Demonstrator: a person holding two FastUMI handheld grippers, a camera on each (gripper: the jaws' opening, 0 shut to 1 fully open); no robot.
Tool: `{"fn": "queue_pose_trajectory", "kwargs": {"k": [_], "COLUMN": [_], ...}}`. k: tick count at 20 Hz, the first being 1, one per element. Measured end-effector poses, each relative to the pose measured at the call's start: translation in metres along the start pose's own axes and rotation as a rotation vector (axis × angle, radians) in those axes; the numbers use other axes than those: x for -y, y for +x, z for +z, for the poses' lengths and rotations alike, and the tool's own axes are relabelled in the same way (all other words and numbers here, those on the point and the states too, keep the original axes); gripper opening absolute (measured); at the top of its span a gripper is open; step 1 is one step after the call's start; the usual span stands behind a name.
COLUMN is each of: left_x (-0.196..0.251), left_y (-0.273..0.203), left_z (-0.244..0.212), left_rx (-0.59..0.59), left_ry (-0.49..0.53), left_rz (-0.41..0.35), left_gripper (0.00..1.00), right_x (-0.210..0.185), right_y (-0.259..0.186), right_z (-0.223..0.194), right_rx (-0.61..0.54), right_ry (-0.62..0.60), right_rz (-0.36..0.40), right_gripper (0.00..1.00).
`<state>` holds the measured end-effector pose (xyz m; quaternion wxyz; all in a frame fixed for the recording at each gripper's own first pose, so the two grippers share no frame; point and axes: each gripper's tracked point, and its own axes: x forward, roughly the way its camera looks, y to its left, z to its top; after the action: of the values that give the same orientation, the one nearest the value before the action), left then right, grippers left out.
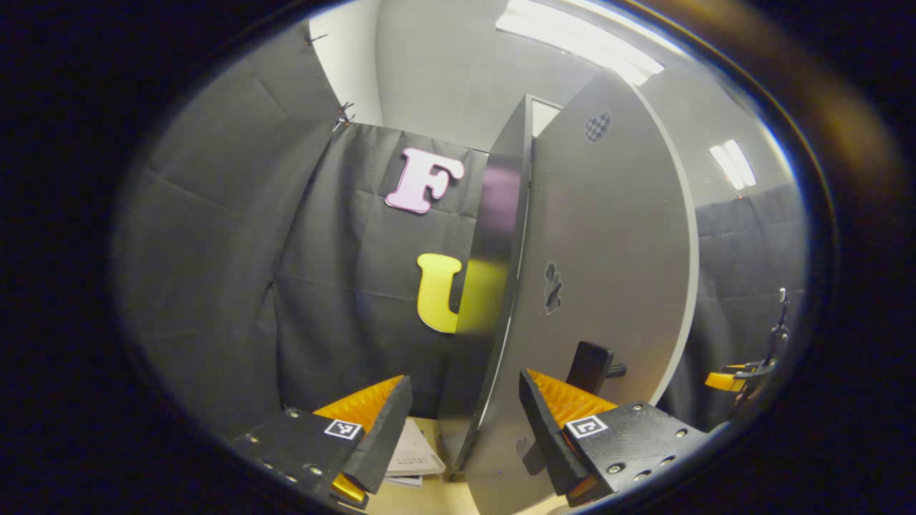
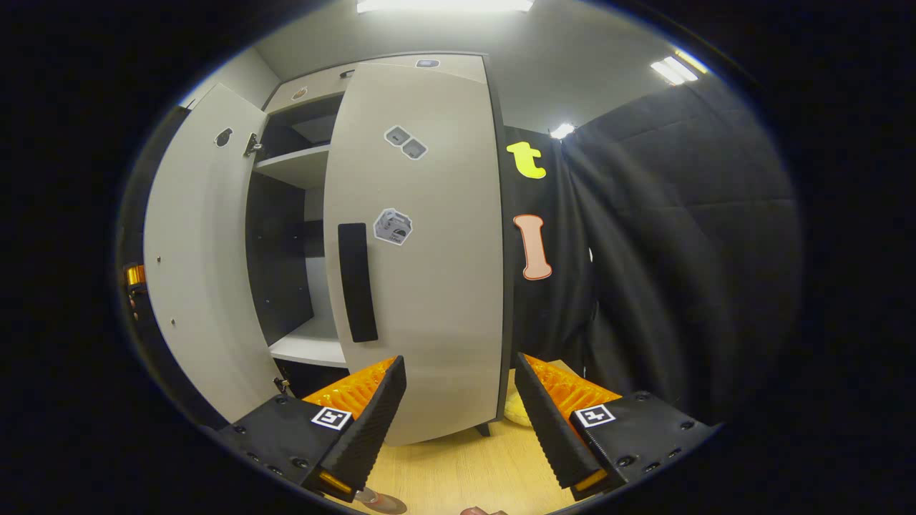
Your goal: Grasp the bottle in the cabinet with the left hand and place it on the coaster, then close the right door with the right hand and the left door with the left hand.
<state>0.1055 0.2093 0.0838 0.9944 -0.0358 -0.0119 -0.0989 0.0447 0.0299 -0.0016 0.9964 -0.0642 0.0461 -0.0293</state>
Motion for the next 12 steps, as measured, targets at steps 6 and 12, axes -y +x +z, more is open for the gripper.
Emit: {"fn": "queue_pose_trajectory", "kwargs": {"k": [6, 12], "left_x": [0.007, 0.062], "left_y": [0.003, 0.003], "left_z": [-0.003, -0.003], "left_rx": [0.007, -0.017], "left_ry": [-0.025, 0.065], "left_rz": [0.066, 0.096], "left_gripper": [0.88, 0.88], "right_x": [0.021, 0.042], "right_y": [0.022, 0.044], "right_z": [-0.006, -0.007], "right_rx": [-0.02, -0.023], "right_ry": [0.032, 0.07], "right_rz": [0.01, 0.048], "right_gripper": [0.97, 0.97]}}
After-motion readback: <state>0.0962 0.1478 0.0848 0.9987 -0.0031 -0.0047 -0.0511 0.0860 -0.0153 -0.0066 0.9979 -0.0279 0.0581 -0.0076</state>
